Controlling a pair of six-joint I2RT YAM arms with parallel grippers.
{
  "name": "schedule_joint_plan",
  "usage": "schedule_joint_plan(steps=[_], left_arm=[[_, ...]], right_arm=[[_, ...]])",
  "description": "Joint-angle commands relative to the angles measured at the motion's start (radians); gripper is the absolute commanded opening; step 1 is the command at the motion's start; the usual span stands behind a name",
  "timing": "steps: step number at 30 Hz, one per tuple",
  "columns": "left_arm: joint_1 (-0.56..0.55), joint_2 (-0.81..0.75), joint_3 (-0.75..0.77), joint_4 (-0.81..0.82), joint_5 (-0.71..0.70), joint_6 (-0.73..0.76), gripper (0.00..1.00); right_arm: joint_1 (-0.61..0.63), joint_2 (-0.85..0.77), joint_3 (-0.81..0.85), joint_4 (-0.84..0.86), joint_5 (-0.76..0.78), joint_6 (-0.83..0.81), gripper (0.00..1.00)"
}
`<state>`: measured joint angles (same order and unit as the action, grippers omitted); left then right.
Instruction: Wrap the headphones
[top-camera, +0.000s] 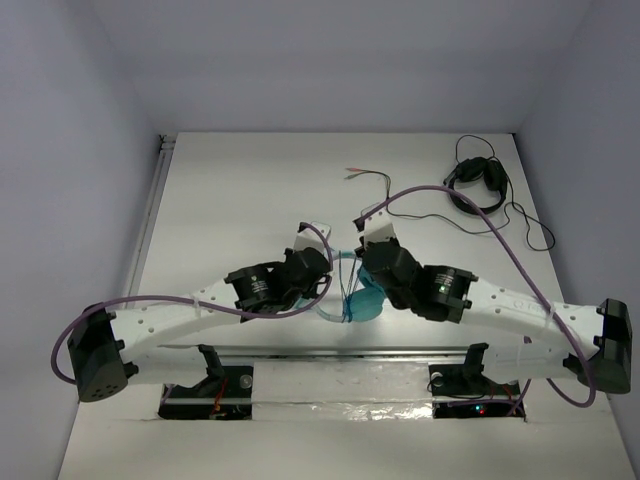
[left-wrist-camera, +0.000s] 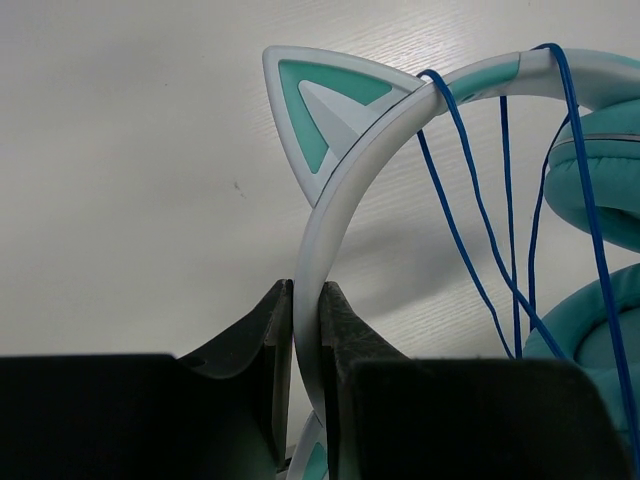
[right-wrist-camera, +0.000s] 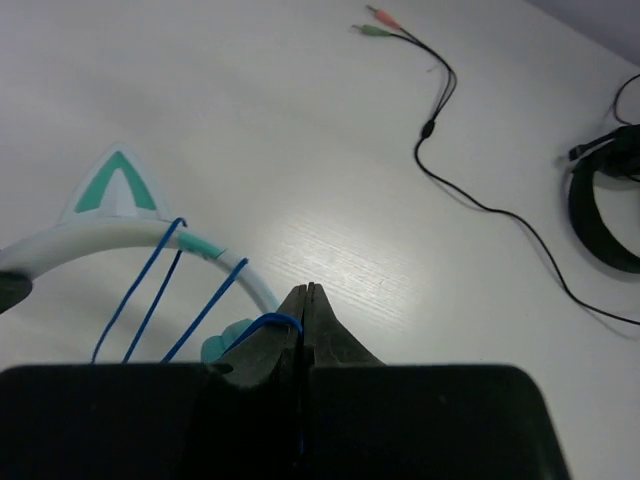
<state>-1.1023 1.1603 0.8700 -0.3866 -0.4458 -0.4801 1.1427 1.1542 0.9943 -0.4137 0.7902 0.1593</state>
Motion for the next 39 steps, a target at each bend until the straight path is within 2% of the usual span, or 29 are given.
schedule_joint_plan(steps=[1,5,11,15,19,25,27,31,35,39], left_arm=[[-0.017,-0.013,0.023,-0.055,0.018,0.046,0.00],[-0.018,-0.011,0.044,-0.052,0.038,0.078,0.00],[-0.018,-0.017,0.067,-0.058,0.048,0.110,0.00],[-0.018,-0.008,0.083,-0.060,0.052,0.127,0.00],[-0.018,-0.030,0.089,-0.055,0.071,0.130,0.00],[-0.018,-0.024,0.123,-0.078,0.082,0.129,0.00],[-0.018,-0.027,0.130,-0.075,0.093,0.133,0.00],[-0.018,-0.024,0.141,-0.075,0.105,0.138,0.00],[-0.018,-0.017,0.135,-0.080,0.114,0.144,0.00],[0.024,-0.016,0.133,-0.087,0.136,0.152,0.00]], right_arm=[[-0.024,-0.014,-0.011,0.236,0.225,-0.099,0.00],[-0.044,-0.002,-0.049,0.403,0.202,-0.179,0.00],[-0.072,0.053,-0.052,0.502,0.121,-0.169,0.00],[-0.101,0.065,-0.051,0.498,0.015,-0.162,0.00],[-0.139,0.098,-0.036,0.417,-0.038,-0.058,0.02],[-0.236,0.104,-0.086,0.431,-0.180,0.025,0.11],[-0.251,0.123,-0.062,0.414,-0.222,0.034,0.18],[-0.261,0.160,0.007,0.297,-0.249,0.060,0.26],[-0.279,0.156,0.078,0.120,-0.321,0.100,0.47],[-0.288,0.139,0.129,-0.019,-0.440,0.105,0.51]])
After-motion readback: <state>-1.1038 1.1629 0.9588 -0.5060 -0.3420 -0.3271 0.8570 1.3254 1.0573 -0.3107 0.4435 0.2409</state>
